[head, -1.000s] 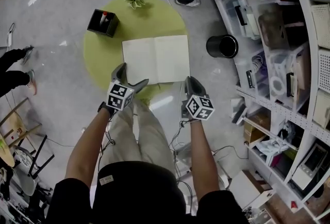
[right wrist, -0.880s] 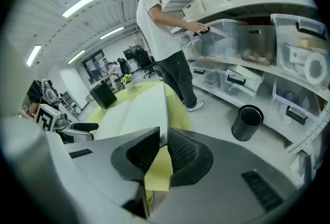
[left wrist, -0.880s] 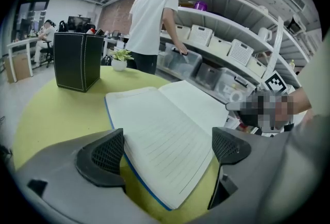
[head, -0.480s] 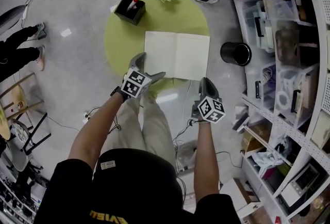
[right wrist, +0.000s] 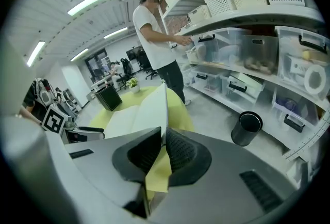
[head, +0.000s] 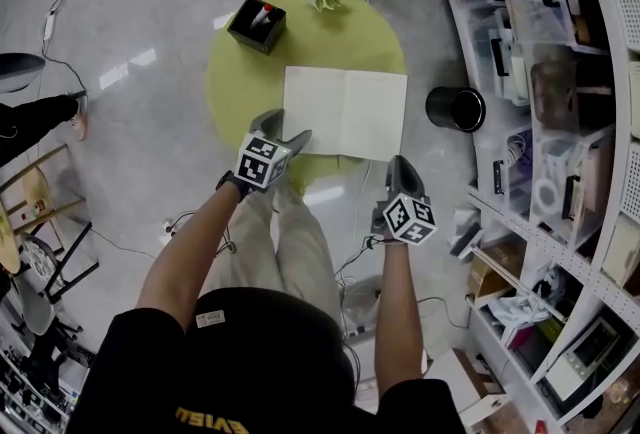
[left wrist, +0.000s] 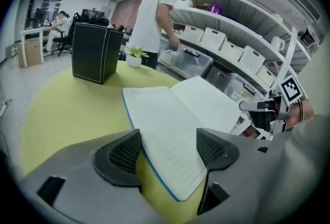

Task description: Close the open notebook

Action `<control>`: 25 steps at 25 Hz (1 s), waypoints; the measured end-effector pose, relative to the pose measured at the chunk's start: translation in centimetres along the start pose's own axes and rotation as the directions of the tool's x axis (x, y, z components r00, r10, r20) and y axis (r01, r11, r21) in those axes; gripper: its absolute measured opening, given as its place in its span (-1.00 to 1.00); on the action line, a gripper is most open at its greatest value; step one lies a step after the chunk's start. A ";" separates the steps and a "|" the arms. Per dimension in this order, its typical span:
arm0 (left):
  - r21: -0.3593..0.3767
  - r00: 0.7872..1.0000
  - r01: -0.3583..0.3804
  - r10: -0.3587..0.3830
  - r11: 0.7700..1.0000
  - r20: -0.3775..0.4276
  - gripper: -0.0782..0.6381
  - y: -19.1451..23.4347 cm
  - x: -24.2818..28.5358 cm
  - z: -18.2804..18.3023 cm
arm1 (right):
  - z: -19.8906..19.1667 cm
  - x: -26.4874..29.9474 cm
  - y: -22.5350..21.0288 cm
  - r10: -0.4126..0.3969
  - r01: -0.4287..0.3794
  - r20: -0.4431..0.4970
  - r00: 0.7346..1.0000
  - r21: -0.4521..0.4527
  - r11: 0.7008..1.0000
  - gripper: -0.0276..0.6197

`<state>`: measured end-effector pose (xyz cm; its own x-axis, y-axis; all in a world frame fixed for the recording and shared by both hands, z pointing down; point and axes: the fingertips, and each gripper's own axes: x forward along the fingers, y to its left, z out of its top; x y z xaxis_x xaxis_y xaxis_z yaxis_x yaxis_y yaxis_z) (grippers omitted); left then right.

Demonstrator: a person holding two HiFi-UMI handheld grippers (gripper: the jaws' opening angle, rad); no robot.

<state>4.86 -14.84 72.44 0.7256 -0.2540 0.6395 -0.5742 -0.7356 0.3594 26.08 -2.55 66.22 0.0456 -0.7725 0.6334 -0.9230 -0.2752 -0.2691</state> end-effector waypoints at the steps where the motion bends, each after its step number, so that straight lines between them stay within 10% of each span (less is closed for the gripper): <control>1: 0.007 1.000 -0.011 0.011 1.000 -0.005 0.17 0.2 -0.1 -0.2 | 0.1 -0.1 0.1 0.000 0.000 0.002 1.000 -0.001 1.000 -0.82; 4: 0.010 0.998 -0.067 0.067 0.998 -0.008 -0.15 1.1 -0.6 -0.3 | 0.3 -0.3 0.4 0.000 0.000 0.003 1.000 -0.013 1.000 -0.82; 25: -0.146 0.995 -0.077 0.085 0.986 0.046 -0.48 3.1 -2.2 0.9 | 1.8 -2.0 3.9 0.063 -0.062 0.011 0.998 -0.058 0.996 -0.86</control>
<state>1.83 -17.12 71.57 0.6910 -0.3439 0.6357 -0.6777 -0.6142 0.4043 23.03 -3.15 62.63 -0.0083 -0.7942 0.6076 -0.9447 -0.1930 -0.2652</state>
